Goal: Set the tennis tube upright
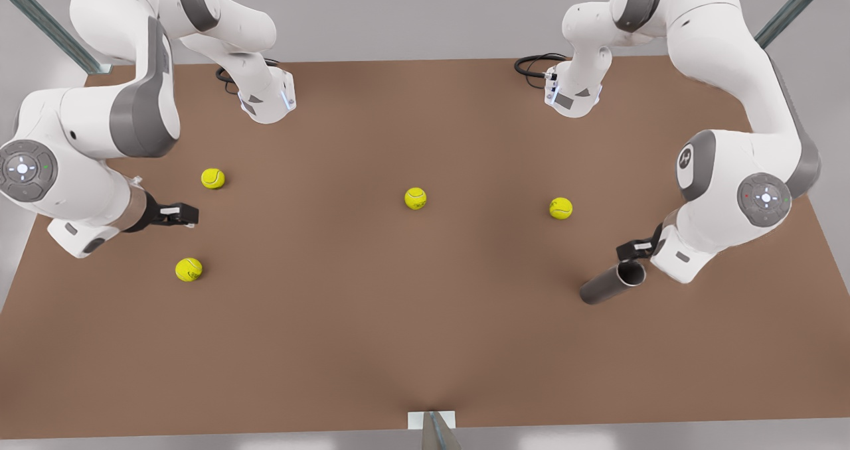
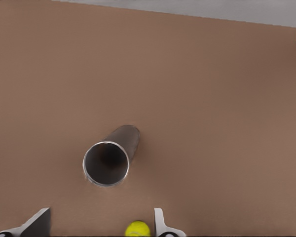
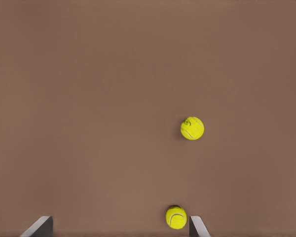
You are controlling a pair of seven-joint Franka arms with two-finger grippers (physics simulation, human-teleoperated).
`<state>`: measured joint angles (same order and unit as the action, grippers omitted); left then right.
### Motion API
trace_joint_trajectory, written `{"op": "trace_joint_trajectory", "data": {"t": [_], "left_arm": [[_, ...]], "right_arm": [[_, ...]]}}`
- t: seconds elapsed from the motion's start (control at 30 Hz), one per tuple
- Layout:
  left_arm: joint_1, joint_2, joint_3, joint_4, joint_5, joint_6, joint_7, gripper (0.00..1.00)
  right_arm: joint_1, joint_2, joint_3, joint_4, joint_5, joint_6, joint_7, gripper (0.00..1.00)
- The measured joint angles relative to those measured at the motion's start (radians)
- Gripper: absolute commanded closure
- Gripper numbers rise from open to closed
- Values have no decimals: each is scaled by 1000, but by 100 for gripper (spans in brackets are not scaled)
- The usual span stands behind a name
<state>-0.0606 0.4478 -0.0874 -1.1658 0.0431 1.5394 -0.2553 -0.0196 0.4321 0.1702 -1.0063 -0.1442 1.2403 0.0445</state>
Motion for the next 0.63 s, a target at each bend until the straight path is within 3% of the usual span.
{"op": "trace_joint_trajectory", "data": {"t": [0.3, 0.63], "left_arm": [[-15, -180, 0, -118, 0, -47, 53, 0], [-16, -176, 0, -120, 0, -47, 53, 0]], "right_arm": [[0, -1, 0, 0, 0, -1, 0, 0], [16, 41, 1, -16, 19, 38, 1, 0]]}}
